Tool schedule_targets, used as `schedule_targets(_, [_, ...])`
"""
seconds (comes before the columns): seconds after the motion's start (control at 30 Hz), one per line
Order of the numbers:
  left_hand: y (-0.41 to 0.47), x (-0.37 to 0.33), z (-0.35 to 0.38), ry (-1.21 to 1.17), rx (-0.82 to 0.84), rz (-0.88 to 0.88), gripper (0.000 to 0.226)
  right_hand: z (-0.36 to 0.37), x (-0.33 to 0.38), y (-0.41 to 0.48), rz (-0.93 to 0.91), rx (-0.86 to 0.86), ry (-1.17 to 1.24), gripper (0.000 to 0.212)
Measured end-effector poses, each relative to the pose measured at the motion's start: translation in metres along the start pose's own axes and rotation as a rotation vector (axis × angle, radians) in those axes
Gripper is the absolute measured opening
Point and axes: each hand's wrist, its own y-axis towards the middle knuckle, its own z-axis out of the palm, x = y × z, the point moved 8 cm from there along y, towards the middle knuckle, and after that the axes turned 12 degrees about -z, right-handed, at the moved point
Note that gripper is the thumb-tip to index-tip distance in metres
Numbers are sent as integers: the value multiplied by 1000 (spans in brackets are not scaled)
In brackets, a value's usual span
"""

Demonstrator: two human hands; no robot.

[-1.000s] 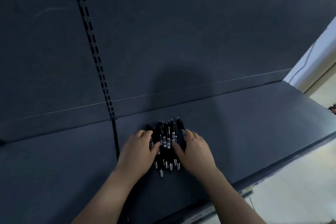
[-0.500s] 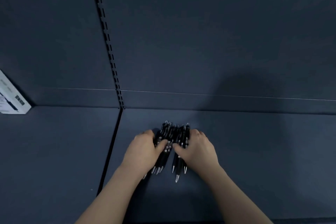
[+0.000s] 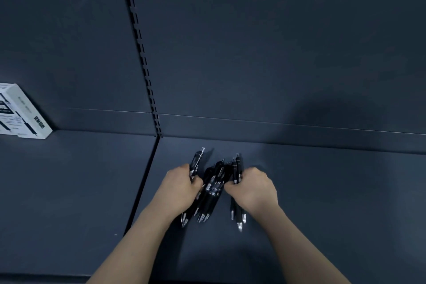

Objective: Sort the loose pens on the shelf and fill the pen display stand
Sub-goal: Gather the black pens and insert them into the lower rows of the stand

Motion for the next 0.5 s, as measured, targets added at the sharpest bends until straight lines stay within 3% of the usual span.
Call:
schedule_targets(0.23, [0, -1, 11, 23, 102, -44, 36, -3, -12, 3, -12, 53, 114, 38])
schedule_targets(0.37, [-4, -9, 20, 21, 186, -43, 21, -5, -17, 2, -24, 70, 184, 38])
schedule_targets(0.5, [-9, -14, 20, 62, 208, 6, 21, -2, -22, 1, -26, 74, 372, 35])
